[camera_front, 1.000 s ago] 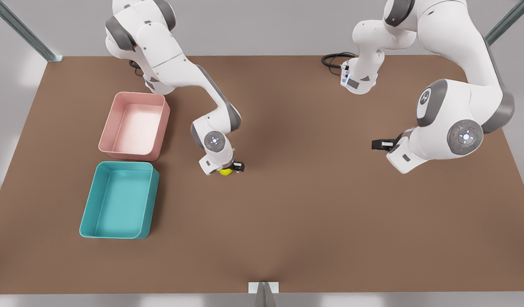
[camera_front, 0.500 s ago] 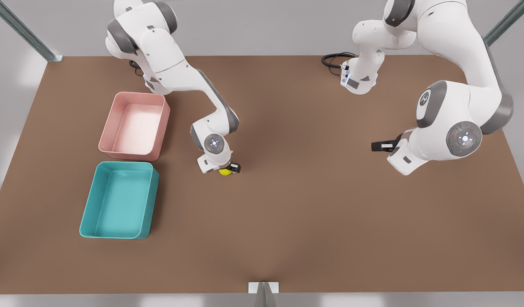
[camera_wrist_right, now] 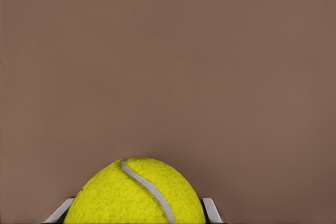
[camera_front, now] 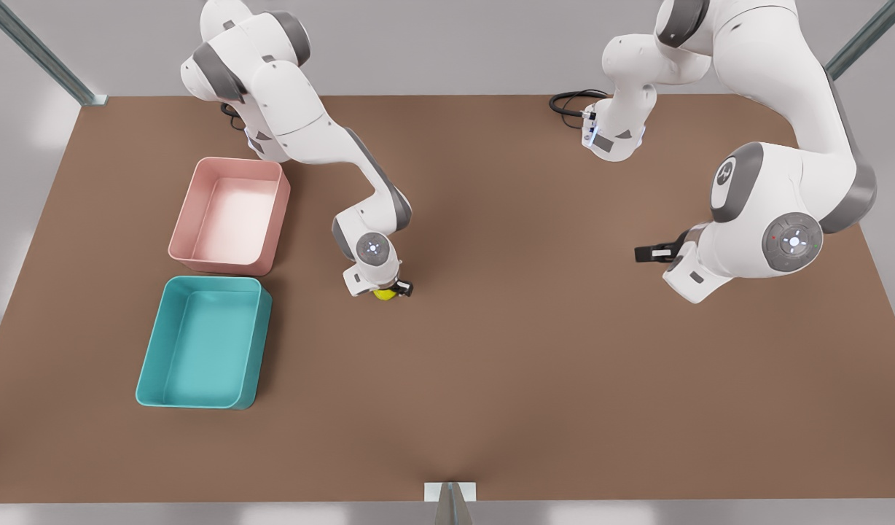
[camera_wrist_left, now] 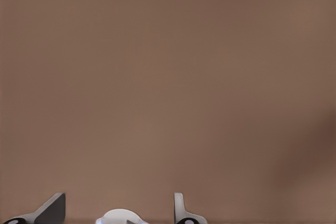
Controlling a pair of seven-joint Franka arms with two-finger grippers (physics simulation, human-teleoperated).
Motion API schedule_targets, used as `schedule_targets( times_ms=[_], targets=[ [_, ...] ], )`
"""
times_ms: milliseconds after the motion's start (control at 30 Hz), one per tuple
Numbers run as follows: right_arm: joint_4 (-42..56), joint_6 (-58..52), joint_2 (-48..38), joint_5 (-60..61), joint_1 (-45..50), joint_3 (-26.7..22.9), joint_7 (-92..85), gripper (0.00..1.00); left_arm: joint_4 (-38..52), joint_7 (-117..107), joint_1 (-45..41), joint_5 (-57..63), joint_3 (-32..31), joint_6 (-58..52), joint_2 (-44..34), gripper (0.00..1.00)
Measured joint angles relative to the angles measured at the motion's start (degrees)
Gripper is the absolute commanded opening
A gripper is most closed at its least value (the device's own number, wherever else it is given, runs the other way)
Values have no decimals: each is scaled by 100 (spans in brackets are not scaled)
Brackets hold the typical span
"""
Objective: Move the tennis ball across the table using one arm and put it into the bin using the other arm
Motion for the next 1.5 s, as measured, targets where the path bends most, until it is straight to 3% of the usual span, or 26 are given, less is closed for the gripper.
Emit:
schedule_targets(
  times_ms=[33,100,367,567,733,767,1100,1233,1333,1400,1500],
  targets=[
    [-1,10,-4,4,-4,1,4,70,0,-8,0,0,0,2,2,100],
    [-2,30,-19,16,-6,1,10,64,0,-22,0,0,0,7,7,100],
    [-15,-8,-528,43,-460,-7,-67,64,0,-66,0,0,0,21,34,100],
    [650,-705,-832,-9,-2251,-109,-919,64,0,-88,0,0,0,27,39,100],
    [1595,-1299,-477,-524,-3668,-416,-2347,64,0,-102,0,0,0,33,63,100],
    [1688,-1373,-397,-625,-3764,-488,-2627,100,0,-104,0,0,0,35,70,100],
    [1874,-1765,-286,-880,-3826,-572,-4672,100,0,-123,0,0,0,38,70,100],
    [3421,-3077,-325,-853,-3598,-514,-4792,100,4,-128,0,5,0,38,70,100],
    [3862,-4229,-1084,-820,-3544,-483,-4811,100,4,-131,0,7,0,40,70,100],
    [3441,-4802,-1871,-778,-3722,-338,-4824,100,6,-132,0,8,0,39,70,100],
    [3008,-5327,-2401,-796,-4064,-9,-4840,100,4,-135,0,8,0,39,70,100]
  ],
)
